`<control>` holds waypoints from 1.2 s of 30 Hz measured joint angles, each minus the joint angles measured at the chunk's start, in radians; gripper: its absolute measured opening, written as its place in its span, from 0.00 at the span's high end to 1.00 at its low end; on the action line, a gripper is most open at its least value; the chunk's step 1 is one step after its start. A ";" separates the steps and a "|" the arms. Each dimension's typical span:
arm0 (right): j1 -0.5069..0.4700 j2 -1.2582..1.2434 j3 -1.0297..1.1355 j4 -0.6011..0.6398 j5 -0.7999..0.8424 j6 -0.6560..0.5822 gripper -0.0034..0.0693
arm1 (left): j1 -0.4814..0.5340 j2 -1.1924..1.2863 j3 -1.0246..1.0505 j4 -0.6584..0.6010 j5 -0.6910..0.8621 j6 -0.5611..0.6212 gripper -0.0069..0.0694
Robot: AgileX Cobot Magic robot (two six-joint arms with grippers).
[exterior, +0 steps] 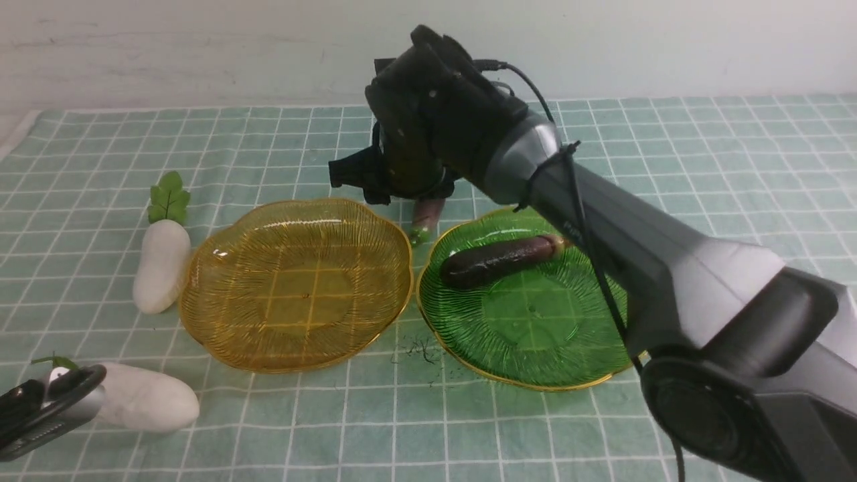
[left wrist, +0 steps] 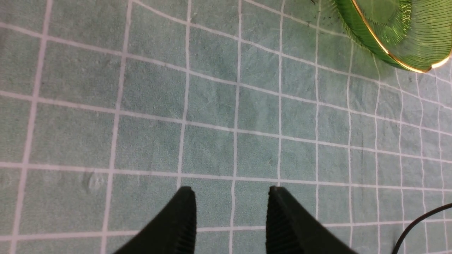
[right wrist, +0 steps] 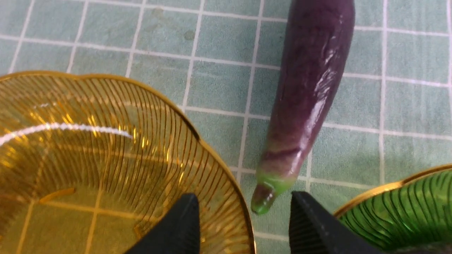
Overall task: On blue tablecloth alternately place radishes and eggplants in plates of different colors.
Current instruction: 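Put the eggplants into the green plate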
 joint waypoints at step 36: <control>-0.016 0.197 -0.001 -0.314 -0.191 0.467 0.54 | 0.000 0.000 0.000 0.002 0.000 0.001 0.57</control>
